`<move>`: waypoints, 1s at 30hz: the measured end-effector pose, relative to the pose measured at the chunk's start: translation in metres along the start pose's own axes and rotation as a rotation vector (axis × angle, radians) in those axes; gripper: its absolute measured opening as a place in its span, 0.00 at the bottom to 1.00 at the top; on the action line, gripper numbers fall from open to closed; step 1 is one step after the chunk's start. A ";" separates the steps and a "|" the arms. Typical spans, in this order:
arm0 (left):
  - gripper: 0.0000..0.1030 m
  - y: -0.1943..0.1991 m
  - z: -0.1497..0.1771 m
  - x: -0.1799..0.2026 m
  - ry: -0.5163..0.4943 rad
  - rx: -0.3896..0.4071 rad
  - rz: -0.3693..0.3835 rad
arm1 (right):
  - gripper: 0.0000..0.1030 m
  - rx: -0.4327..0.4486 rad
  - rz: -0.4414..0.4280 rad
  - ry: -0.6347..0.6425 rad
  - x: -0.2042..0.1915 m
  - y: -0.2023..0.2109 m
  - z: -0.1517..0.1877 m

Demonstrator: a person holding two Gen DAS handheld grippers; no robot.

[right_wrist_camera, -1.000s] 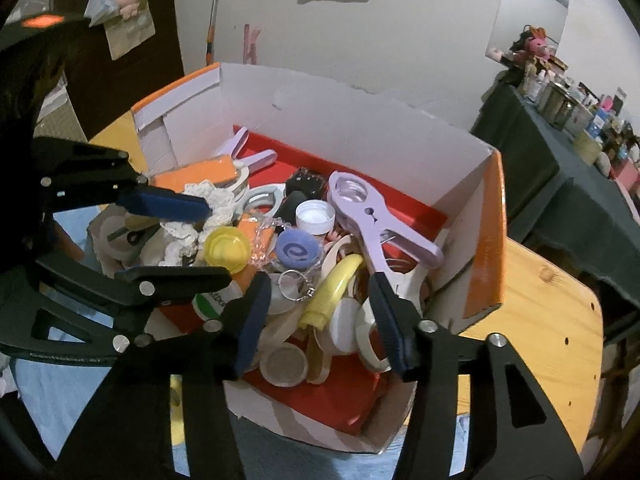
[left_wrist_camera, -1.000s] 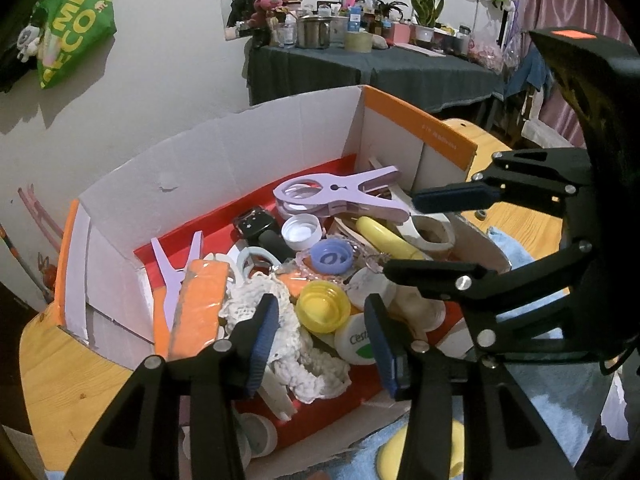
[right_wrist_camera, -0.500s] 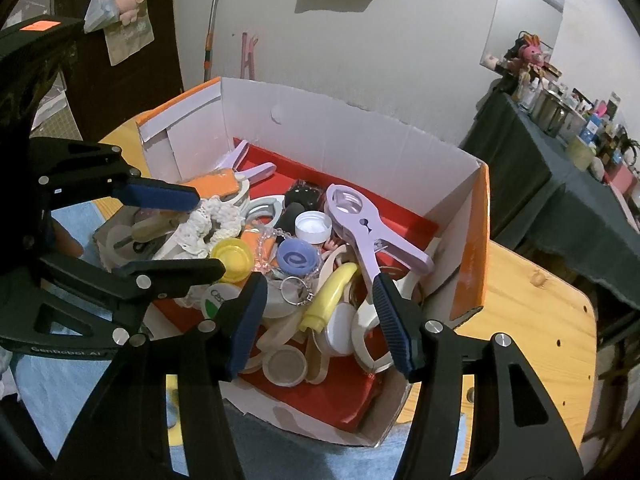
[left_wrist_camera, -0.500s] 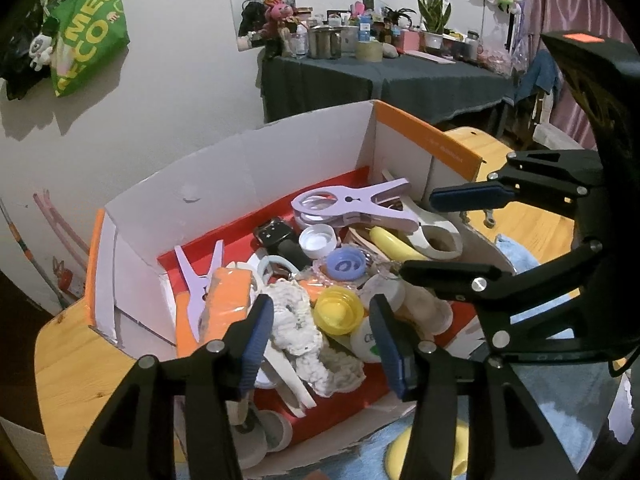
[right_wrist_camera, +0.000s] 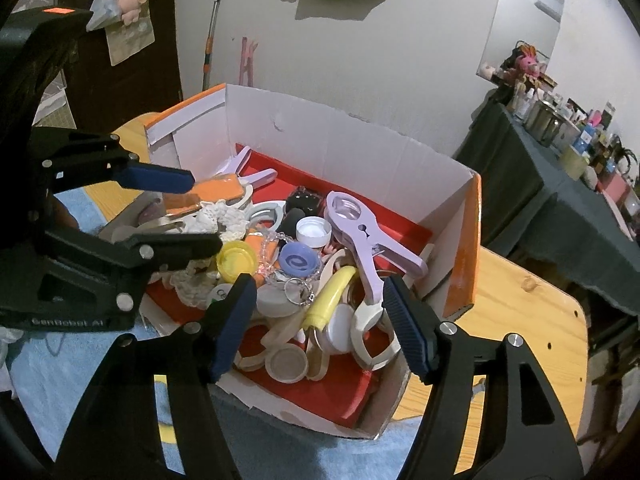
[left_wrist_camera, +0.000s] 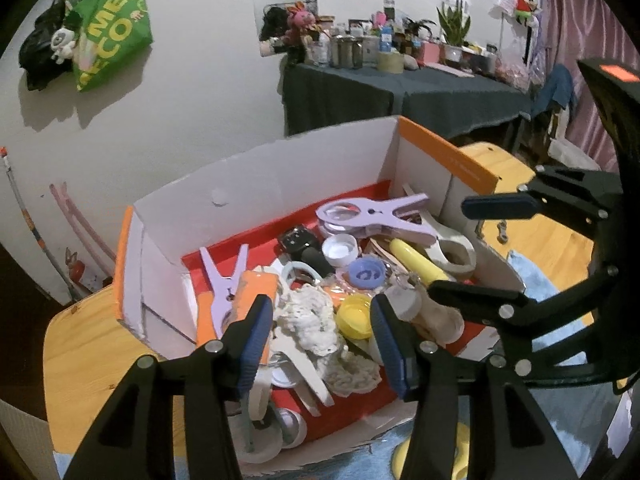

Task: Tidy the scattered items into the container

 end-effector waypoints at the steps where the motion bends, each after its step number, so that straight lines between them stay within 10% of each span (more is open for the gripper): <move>1: 0.52 0.002 0.000 -0.001 0.009 0.003 -0.008 | 0.63 0.004 0.006 -0.001 0.000 0.002 0.000; 30: 0.68 0.162 0.063 0.037 0.147 0.292 -0.207 | 0.84 0.291 0.134 -0.205 -0.046 0.137 0.056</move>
Point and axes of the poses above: each gripper's, at about its wrist camera, not at the fingertips, and y roughly against the way its jaws point, x to its right, z to its underside, the point moved 6 cm from there along -y, roughly the way its jaws point, and after that the axes turned 5 degrees about -z, right-handed, at the moved point
